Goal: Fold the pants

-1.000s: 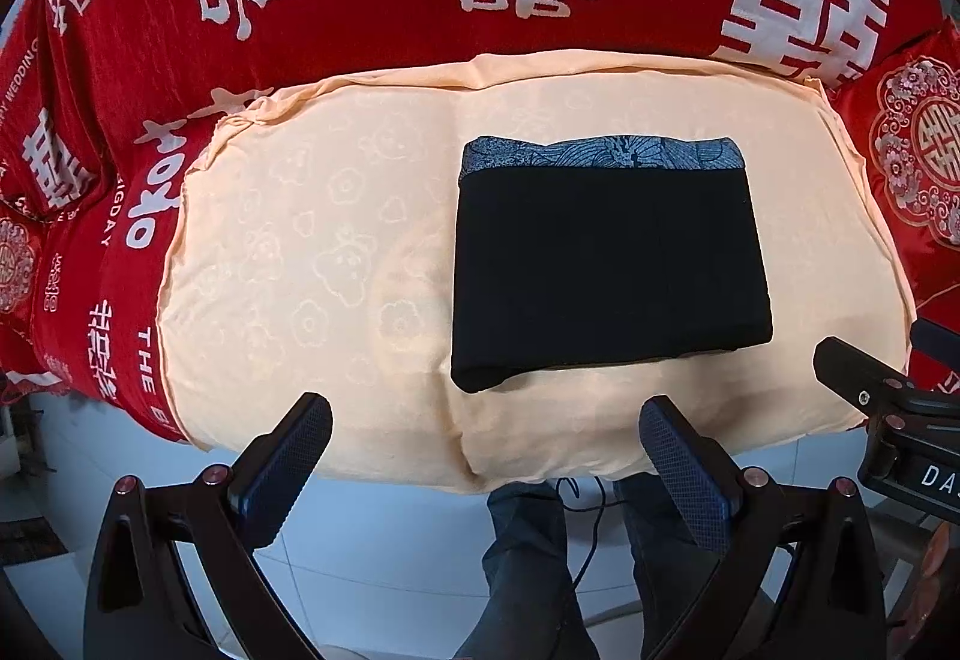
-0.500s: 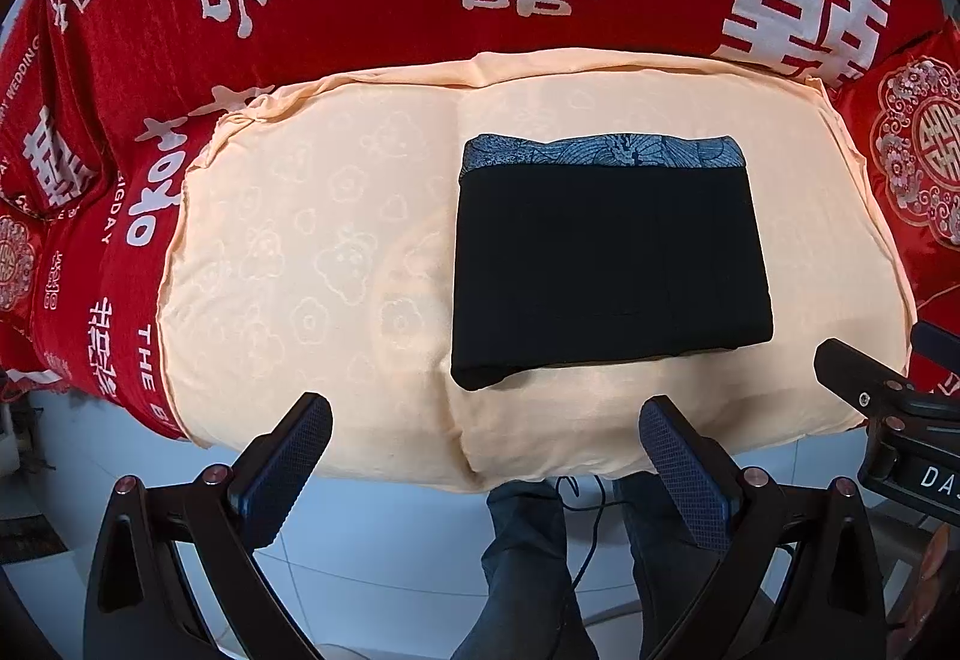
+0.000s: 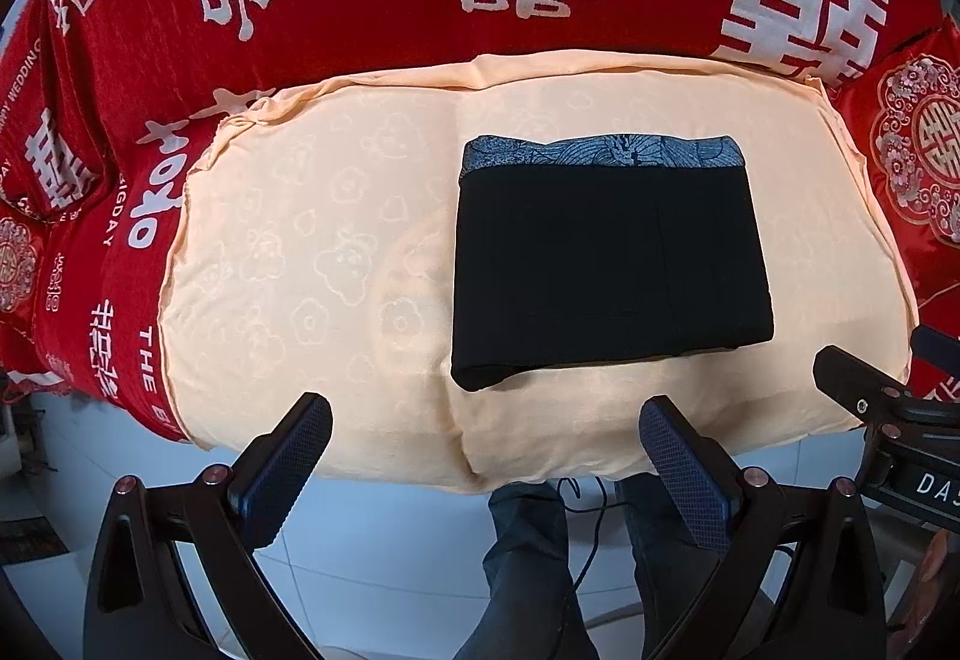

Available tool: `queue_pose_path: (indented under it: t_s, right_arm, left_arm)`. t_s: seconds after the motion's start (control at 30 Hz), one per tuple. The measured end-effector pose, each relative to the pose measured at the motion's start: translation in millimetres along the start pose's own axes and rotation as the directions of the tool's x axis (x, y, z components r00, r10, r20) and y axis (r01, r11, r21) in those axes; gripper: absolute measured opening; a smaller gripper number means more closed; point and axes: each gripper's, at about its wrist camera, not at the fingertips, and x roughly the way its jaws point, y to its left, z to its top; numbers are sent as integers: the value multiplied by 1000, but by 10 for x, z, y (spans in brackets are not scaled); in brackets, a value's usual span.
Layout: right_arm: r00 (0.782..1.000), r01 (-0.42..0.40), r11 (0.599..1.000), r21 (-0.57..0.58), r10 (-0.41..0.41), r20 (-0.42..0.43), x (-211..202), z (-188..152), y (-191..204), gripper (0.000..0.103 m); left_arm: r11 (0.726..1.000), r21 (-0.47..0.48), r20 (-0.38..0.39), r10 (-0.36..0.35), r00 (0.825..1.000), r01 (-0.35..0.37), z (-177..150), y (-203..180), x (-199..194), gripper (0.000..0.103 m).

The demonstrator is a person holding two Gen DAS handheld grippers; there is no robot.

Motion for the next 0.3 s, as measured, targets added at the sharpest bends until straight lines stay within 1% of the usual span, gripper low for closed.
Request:
queue_pose_path:
  t_s: [0.13, 0.3]
  right_arm:
    - [1000, 2, 1000, 3, -2, -2, 23, -35, -11, 103]
    - [1000, 3, 1000, 3, -3, -8, 33, -35, -22, 103]
  left_arm:
    - [1000, 8, 10, -2, 1000, 2, -3, -3, -13, 103]
    - [1000, 12, 17, -22, 1000, 22, 8, -9, -29, 103]
